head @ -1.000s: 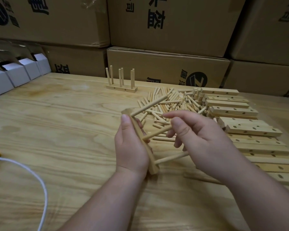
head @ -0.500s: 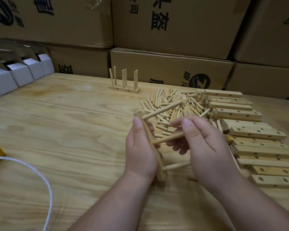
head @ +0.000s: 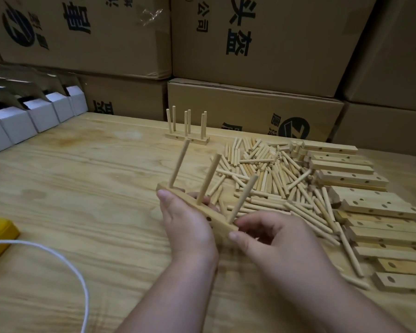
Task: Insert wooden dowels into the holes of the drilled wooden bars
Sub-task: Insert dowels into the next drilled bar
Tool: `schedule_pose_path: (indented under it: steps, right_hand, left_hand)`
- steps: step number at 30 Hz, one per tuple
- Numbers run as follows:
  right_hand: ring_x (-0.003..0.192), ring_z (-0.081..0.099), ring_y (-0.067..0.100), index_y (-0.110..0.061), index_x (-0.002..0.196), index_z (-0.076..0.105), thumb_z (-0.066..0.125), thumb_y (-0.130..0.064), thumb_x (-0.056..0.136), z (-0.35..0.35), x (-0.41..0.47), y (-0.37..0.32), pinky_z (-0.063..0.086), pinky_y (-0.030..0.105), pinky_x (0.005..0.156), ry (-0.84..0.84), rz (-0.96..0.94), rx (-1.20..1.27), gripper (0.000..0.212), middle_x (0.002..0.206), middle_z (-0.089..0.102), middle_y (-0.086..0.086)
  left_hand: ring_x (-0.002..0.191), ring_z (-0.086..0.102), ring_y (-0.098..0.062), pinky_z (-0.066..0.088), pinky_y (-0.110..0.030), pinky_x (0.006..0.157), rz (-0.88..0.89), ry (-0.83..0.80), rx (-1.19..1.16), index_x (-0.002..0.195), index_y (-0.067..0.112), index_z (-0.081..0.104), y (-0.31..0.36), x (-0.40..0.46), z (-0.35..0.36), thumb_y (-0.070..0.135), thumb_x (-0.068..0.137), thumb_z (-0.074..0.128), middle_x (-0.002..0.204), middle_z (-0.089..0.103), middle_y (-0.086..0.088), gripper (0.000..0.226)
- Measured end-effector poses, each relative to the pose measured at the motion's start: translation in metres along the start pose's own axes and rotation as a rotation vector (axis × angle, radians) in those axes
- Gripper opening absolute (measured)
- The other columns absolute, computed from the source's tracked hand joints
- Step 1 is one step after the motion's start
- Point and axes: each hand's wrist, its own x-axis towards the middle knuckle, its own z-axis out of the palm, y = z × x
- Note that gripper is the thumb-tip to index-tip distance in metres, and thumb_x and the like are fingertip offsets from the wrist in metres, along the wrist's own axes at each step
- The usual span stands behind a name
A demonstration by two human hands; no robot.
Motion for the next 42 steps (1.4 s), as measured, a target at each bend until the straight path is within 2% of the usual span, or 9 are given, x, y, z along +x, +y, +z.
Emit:
schedule_pose_path:
  steps: [2,6,9,12,16,21,25,37,42]
  right_hand:
    - [0.065,0.067,0.0,-0.034,0.078,0.078,0.089,-0.026,0.073,0.002,0.002,0.002,0.05,0.012,0.061,0.019,0.017,0.034,0.015,0.073,0.073,-0.017]
    - [0.074,0.07,-0.005,-0.043,0.075,0.078,0.089,-0.012,0.072,0.01,0.012,0.001,0.051,0.009,0.069,0.046,0.007,0.102,0.033,0.079,0.075,-0.023]
    - [0.079,0.069,-0.009,-0.036,0.066,0.079,0.088,-0.012,0.073,0.011,0.041,-0.007,0.05,0.006,0.071,0.091,-0.003,0.092,0.027,0.081,0.074,-0.025]
    - [0.078,0.065,-0.015,-0.032,0.078,0.08,0.085,-0.026,0.078,0.011,0.094,-0.017,0.051,0.011,0.066,0.106,-0.005,-0.016,0.008,0.08,0.072,-0.03]
    - [0.072,0.065,-0.003,-0.027,0.085,0.08,0.08,-0.031,0.084,0.025,0.171,-0.021,0.049,0.019,0.067,0.133,-0.006,-0.138,0.004,0.072,0.071,-0.02]
    - [0.086,0.065,0.007,-0.022,0.094,0.081,0.073,-0.03,0.09,0.052,0.242,-0.009,0.05,0.024,0.077,0.1,-0.04,-0.312,0.013,0.094,0.074,-0.013]
    - [0.083,0.062,0.012,-0.025,0.093,0.079,0.067,-0.03,0.092,0.068,0.271,0.005,0.048,0.026,0.069,0.071,-0.042,-0.471,0.013,0.09,0.071,-0.01]
    - [0.077,0.058,0.015,-0.024,0.077,0.067,0.064,-0.02,0.094,0.085,0.306,0.02,0.04,0.025,0.058,-0.014,-0.033,-0.623,0.018,0.08,0.064,-0.005]
    - [0.086,0.062,0.021,-0.015,0.082,0.075,0.062,-0.015,0.093,0.095,0.314,0.017,0.046,0.029,0.07,-0.002,-0.058,-0.653,0.017,0.091,0.065,0.001]
  left_hand:
    - [0.041,0.06,-0.016,0.053,-0.03,0.044,0.008,-0.004,-0.029,0.092,0.02,0.052,0.001,-0.002,0.001,0.057,0.106,0.025,0.053,0.063,0.003,0.049]
    - [0.058,0.07,-0.019,0.058,-0.035,0.052,-0.036,-0.075,-0.095,0.111,0.026,0.056,0.002,-0.004,0.003,0.058,0.105,0.025,0.077,0.076,-0.004,0.045]
    - [0.077,0.076,-0.021,0.061,-0.039,0.063,-0.165,-0.098,-0.207,0.124,0.025,0.056,0.006,-0.002,0.004,0.054,0.105,0.031,0.098,0.076,-0.011,0.043]
    - [0.091,0.076,-0.026,0.061,-0.041,0.072,-0.183,-0.108,-0.173,0.124,0.031,0.055,0.004,0.0,0.002,0.052,0.105,0.03,0.11,0.072,-0.016,0.038]
    - [0.074,0.072,-0.03,0.059,-0.04,0.059,-0.223,-0.123,-0.178,0.118,0.027,0.057,0.008,0.003,0.002,0.051,0.105,0.029,0.097,0.07,-0.018,0.039]
    - [0.044,0.056,-0.025,0.05,-0.032,0.046,-0.281,-0.134,-0.217,0.108,0.013,0.057,0.013,0.006,0.006,0.049,0.099,0.032,0.064,0.062,-0.016,0.045]
    - [0.04,0.054,-0.025,0.05,-0.032,0.045,-0.266,-0.178,-0.21,0.105,0.006,0.057,0.019,0.003,0.006,0.054,0.071,0.041,0.062,0.06,-0.019,0.061]
    - [0.027,0.033,-0.015,0.033,-0.02,0.035,-0.244,-0.083,-0.159,0.084,0.001,0.054,0.019,0.004,0.007,0.047,0.071,0.043,0.044,0.037,-0.013,0.05]
    - [0.026,0.03,-0.013,0.031,-0.018,0.034,-0.271,-0.046,-0.192,0.08,-0.001,0.052,0.018,0.004,0.009,0.045,0.071,0.043,0.043,0.033,-0.011,0.048]
